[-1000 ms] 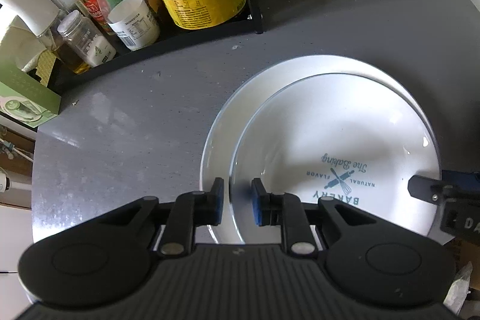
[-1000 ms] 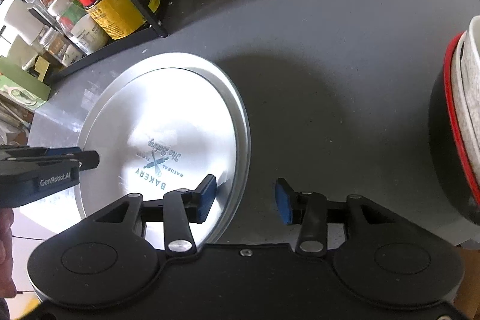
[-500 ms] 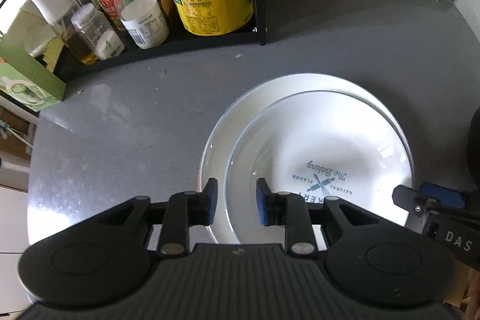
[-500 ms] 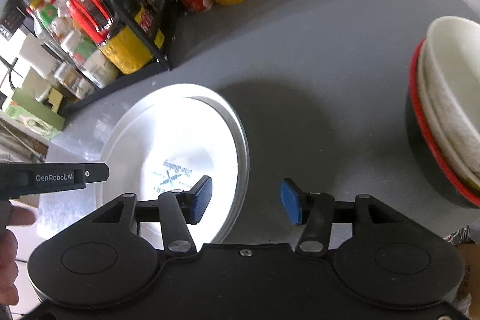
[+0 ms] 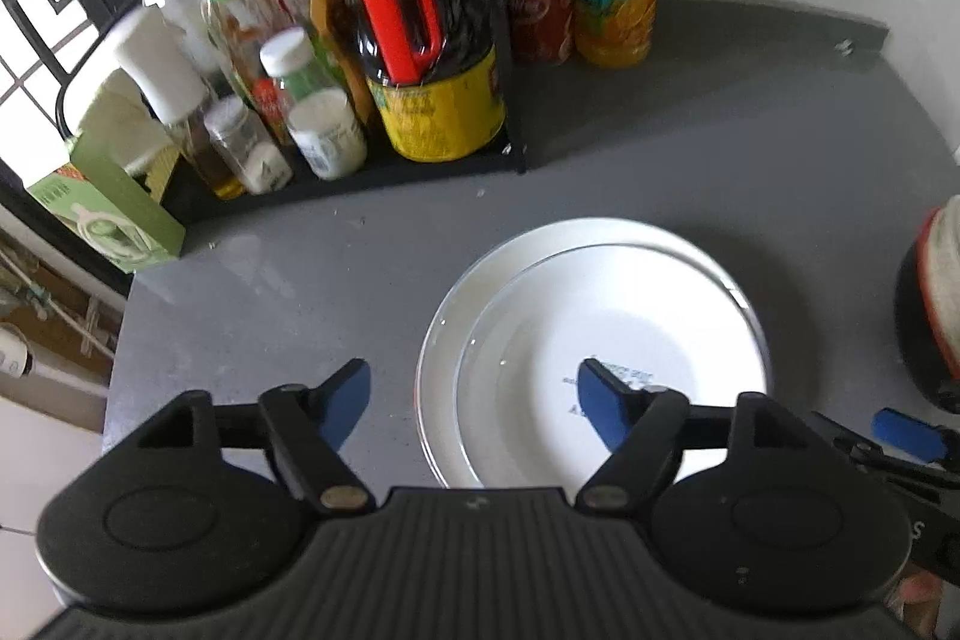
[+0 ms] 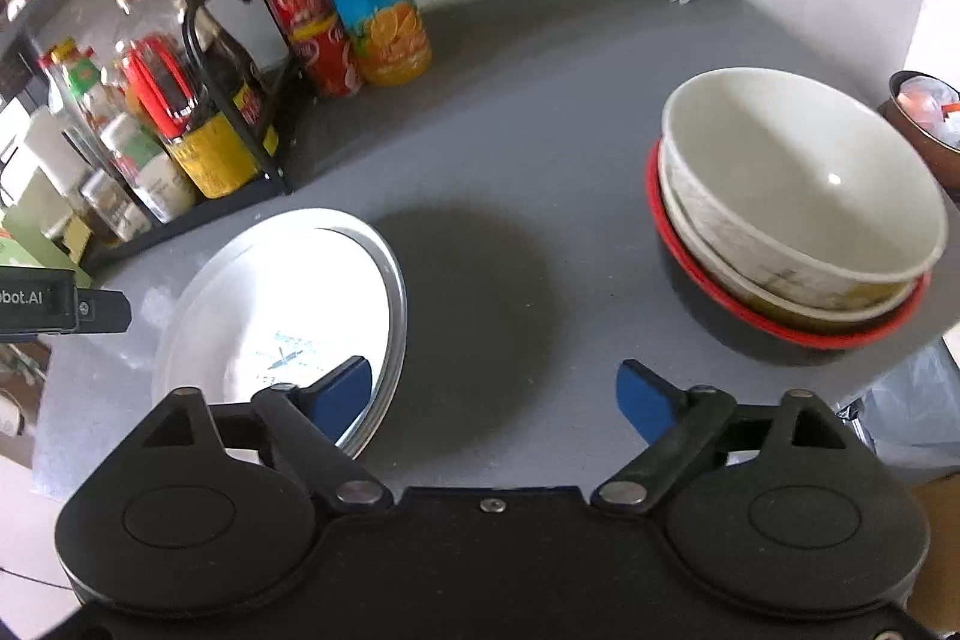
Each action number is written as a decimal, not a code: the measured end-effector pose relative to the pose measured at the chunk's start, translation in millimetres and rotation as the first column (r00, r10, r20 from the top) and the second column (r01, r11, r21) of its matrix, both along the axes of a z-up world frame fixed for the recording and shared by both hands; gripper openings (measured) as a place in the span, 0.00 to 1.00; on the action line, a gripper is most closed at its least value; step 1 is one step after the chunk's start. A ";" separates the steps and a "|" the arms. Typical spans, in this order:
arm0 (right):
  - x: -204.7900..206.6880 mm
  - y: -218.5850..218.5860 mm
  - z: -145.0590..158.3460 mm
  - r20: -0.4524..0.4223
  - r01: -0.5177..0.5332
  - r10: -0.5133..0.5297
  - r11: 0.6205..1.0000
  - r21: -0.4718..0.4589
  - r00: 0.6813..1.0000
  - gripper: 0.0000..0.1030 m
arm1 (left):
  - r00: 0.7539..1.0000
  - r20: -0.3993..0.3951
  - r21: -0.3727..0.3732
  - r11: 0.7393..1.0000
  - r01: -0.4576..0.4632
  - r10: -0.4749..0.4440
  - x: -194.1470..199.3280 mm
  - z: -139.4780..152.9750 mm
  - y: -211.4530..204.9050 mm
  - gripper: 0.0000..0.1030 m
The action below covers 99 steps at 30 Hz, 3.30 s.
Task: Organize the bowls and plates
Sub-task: 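Lift both open grippers away from the plate stack, then move both open grippers to the rim of the red bowl holding white bowls, then close the right gripper on the red bowl rim while the left gripper also closes on it, then carry the red bowl with both grippers and lower it onto the plate stack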
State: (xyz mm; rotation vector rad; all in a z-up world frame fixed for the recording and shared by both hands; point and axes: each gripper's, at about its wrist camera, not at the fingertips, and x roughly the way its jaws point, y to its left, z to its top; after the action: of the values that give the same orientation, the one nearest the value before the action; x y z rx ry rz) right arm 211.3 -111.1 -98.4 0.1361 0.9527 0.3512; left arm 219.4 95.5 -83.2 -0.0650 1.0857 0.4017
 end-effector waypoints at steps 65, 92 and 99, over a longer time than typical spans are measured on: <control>81.6 -162.8 -23.1 -0.177 0.436 -0.424 0.899 0.033 0.888 1.00 | 0.924 -0.042 -0.216 0.907 0.362 -0.379 131.7 -29.5 -207.9 0.95; 90.7 -169.3 -72.3 -0.368 0.442 -0.376 0.890 0.112 0.850 0.34 | 0.909 -0.131 -0.454 0.840 0.299 -0.394 178.3 -89.8 -197.9 0.21; 81.0 -159.8 -55.2 -0.313 0.399 -0.342 0.906 0.140 0.886 0.34 | 0.924 -0.096 -0.474 0.834 0.283 -0.369 160.6 -76.6 -182.8 0.19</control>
State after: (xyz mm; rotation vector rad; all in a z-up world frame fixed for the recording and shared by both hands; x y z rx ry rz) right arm 292.3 -270.9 -153.6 0.5611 1.1458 0.0681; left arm 380.0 -87.3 -159.7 -0.2561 1.3319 -0.1701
